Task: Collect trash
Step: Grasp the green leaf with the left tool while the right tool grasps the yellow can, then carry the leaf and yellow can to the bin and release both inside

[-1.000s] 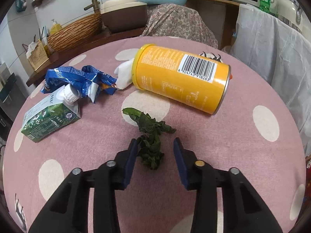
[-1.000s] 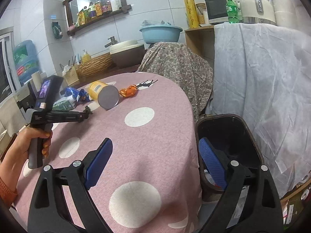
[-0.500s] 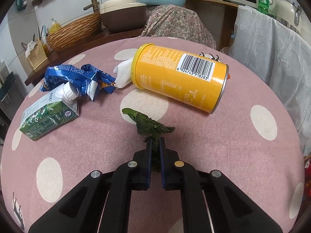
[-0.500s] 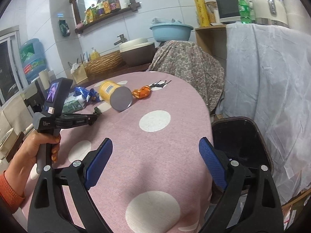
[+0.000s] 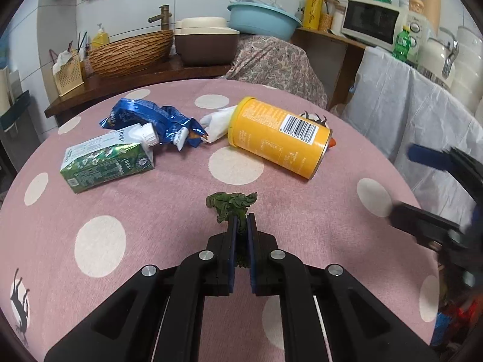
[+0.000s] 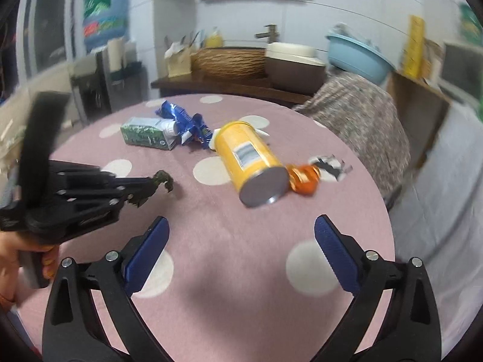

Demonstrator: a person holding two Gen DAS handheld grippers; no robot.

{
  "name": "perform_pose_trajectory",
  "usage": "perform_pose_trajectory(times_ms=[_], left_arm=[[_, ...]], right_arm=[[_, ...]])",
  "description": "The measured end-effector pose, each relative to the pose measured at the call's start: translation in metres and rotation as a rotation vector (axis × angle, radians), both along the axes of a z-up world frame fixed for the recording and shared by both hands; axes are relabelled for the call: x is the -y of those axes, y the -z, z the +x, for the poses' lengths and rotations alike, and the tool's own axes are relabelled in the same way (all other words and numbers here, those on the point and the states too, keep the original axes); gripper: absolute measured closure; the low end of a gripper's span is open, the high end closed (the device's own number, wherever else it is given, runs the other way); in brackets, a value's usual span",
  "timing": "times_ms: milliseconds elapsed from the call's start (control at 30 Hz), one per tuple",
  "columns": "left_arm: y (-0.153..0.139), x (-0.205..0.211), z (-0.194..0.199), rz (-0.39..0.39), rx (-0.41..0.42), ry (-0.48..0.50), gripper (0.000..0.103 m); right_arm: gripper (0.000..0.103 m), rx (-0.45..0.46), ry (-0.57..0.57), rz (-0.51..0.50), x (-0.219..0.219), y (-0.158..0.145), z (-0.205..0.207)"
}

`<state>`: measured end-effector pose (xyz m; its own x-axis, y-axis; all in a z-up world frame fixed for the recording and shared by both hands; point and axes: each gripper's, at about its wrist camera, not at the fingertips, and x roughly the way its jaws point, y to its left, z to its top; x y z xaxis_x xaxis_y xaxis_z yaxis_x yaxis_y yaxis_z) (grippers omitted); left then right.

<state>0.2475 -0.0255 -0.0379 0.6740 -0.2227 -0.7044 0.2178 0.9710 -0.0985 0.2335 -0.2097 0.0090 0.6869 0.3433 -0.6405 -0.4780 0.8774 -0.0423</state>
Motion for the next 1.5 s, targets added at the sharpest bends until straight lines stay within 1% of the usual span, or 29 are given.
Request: perform_pose_trajectory(times_ms=[67, 133, 167, 233, 400, 467, 667, 700, 767, 800, 867, 900, 1033, 1133, 1267, 1500], left_arm=[[-0.002, -0.004, -0.004, -0.011, 0.006, 0.001, 0.095], [-0.003, -0.006, -0.008, -0.018, 0.009, 0.002, 0.095], [-0.003, -0.007, -0.008, -0.022, 0.01, 0.001, 0.095], [-0.002, -0.01, -0.008, -0.032, 0.007, -0.004, 0.095], [0.0, -0.015, -0.011, -0.04, 0.003, 0.0, 0.095], [0.001, -0.017, -0.012, -0.044, 0.001, 0.001, 0.095], [0.004, -0.019, -0.013, -0.047, -0.002, 0.004, 0.095], [0.004, -0.02, -0.013, -0.048, -0.002, 0.005, 0.095], [0.005, -0.02, -0.013, -0.05, -0.003, 0.006, 0.095], [0.005, -0.021, -0.013, -0.053, -0.004, 0.006, 0.095], [0.006, -0.02, -0.014, -0.057, -0.008, 0.01, 0.095], [0.007, -0.02, -0.014, -0.059, -0.01, 0.009, 0.095], [0.007, -0.021, -0.015, -0.061, -0.008, 0.006, 0.095], [0.005, -0.021, -0.017, -0.061, -0.005, 0.003, 0.095], [0.003, -0.02, -0.021, -0.066, 0.001, 0.004, 0.095], [-0.005, -0.012, -0.036, -0.075, 0.027, 0.025, 0.095]], right_arm=[[0.007, -0.031, -0.05, -0.055, -0.019, -0.001, 0.019], [0.007, -0.039, -0.086, -0.137, -0.038, -0.002, 0.035], [0.007, -0.046, -0.1, -0.188, -0.048, 0.0, 0.046], [0.007, -0.058, -0.101, -0.257, -0.063, 0.004, 0.063], [0.007, -0.135, -0.089, -0.358, -0.084, 0.021, 0.109], [0.007, -0.15, -0.079, -0.401, -0.091, 0.027, 0.122], [0.009, -0.197, -0.07, -0.456, -0.099, 0.04, 0.144], [0.01, -0.204, -0.069, -0.465, -0.1, 0.041, 0.145], [0.022, -0.218, -0.077, -0.481, -0.104, 0.045, 0.147], [0.024, -0.223, -0.079, -0.489, -0.104, 0.047, 0.148], [0.033, -0.23, -0.075, -0.499, -0.105, 0.05, 0.149], [0.034, -0.229, -0.071, -0.503, -0.105, 0.052, 0.149], [0.035, -0.225, -0.079, -0.469, -0.102, 0.051, 0.143], [0.035, -0.191, -0.083, -0.446, -0.099, 0.047, 0.133], [0.035, -0.177, -0.089, -0.327, -0.087, 0.036, 0.114], [0.035, -0.128, -0.087, -0.081, -0.046, 0.013, 0.061]])
